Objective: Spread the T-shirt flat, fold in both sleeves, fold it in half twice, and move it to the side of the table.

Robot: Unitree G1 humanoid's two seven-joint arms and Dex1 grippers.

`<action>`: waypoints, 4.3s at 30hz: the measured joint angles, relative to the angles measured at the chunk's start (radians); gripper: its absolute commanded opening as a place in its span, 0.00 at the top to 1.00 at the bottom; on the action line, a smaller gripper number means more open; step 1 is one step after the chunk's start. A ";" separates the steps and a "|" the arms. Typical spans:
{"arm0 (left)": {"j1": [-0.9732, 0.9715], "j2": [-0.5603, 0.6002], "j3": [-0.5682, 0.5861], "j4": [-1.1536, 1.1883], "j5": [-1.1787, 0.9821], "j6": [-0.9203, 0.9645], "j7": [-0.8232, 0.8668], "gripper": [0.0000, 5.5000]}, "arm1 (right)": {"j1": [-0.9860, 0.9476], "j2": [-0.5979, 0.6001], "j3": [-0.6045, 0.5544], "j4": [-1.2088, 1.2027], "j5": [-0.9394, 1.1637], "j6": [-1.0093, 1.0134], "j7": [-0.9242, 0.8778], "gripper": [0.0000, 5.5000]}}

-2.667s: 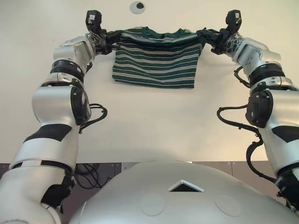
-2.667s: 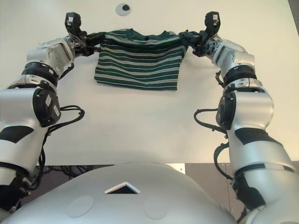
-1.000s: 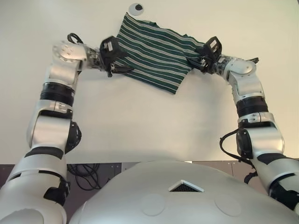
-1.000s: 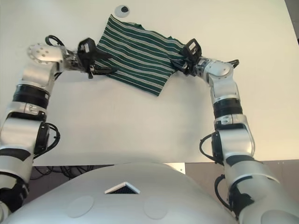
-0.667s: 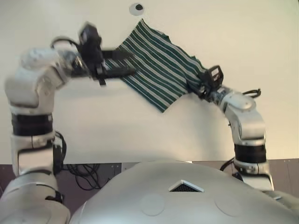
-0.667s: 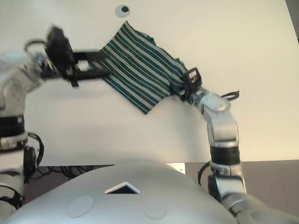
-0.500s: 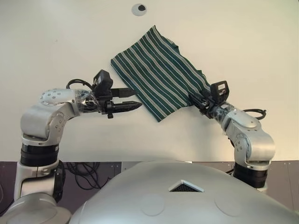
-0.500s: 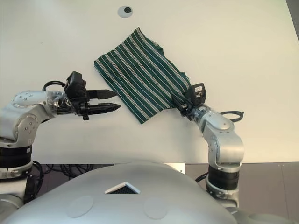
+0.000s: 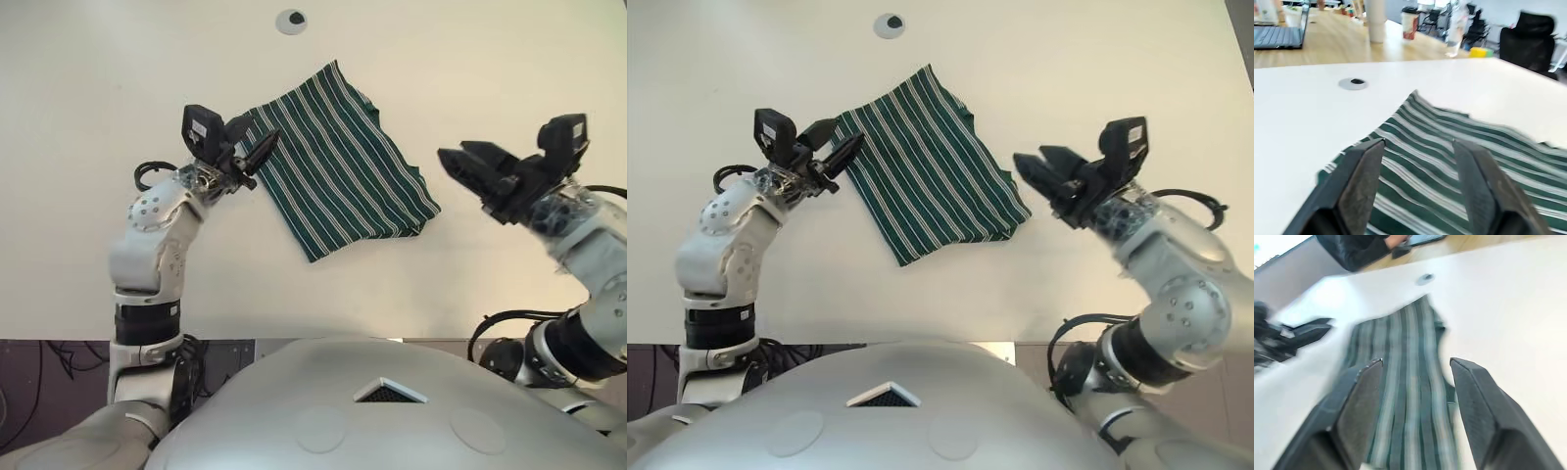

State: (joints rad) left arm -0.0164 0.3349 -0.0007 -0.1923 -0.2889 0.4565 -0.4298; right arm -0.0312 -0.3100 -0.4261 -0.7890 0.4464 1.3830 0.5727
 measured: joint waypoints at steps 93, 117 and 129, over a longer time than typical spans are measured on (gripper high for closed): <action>0.050 0.068 0.140 0.006 -0.693 0.900 -0.073 0.89 | 0.242 -0.136 0.133 0.451 0.354 -0.131 0.001 0.97; 0.055 0.298 0.083 -0.037 -0.764 1.008 -0.318 0.99 | 0.394 -0.257 0.198 0.327 0.473 -0.098 0.123 1.00; -0.194 0.367 0.044 0.096 -0.762 1.021 -0.442 0.99 | 0.033 -0.257 0.119 0.458 0.659 0.040 0.077 1.00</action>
State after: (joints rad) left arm -0.2100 0.7016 0.0431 -0.0959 -1.0512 1.4778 -0.8714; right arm 0.0017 -0.5668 -0.3070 -0.3315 1.1056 1.4229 0.6494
